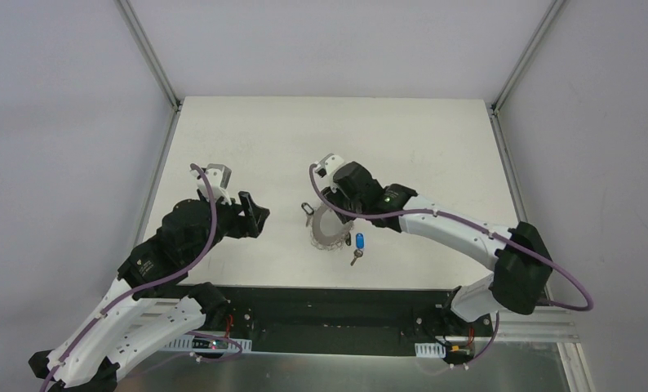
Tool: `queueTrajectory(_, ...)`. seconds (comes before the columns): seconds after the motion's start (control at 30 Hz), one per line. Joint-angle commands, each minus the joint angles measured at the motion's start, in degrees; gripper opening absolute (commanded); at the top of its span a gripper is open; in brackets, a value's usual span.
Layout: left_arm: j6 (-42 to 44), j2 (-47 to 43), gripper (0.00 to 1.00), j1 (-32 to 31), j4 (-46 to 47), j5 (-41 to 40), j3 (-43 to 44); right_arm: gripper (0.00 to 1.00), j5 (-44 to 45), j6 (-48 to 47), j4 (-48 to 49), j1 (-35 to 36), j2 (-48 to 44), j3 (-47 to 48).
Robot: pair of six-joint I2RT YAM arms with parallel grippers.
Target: Put the keys on the keyring
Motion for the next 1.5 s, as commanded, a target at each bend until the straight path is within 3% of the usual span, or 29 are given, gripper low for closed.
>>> queueTrajectory(0.0, 1.36, 0.38, 0.71, 0.14, 0.26, -1.16, 0.39, 0.53, 4.35, 2.5, 0.23, -0.36, 2.83, 0.07)
queueTrajectory(0.17, 1.82, 0.8, 0.71, 0.12, 0.43, -1.36, 0.41, 0.58, 2.52, 4.41, 2.04, -0.34, 1.93, 0.34)
queueTrajectory(0.33, 1.89, 0.92, 0.72, 0.1, 0.92, -1.7, -0.19, 0.61, 6.7, 5.43, 3.74, -0.74, 3.83, 2.94)
queueTrajectory(0.53, 1.96, 1.24, 0.72, 0.1, 1.7, -1.63, -0.85, 0.62, 5.38, 12.98, 6.32, -6.5, 9.24, 9.05)
queueTrajectory(0.83, 1.47, 1.79, 0.72, 0.1, 2.7, -1.93, -2.13, 0.47, 3.99, 17.9, 8.58, -11.28, 21.38, 18.66)
queueTrajectory(1.3, 1.64, 4.28, 0.72, 0.1, 4.75, -1.2, -3.44, 0.44, 2.39, 14.4, 7.93, -14.83, 33.32, 25.99)
queueTrajectory(1.47, 1.78, 5.08, 0.72, 0.1, 4.93, -0.92, -3.21, 0.45, 1.98, 18.51, 8.8, -15.16, 35.36, 28.55)
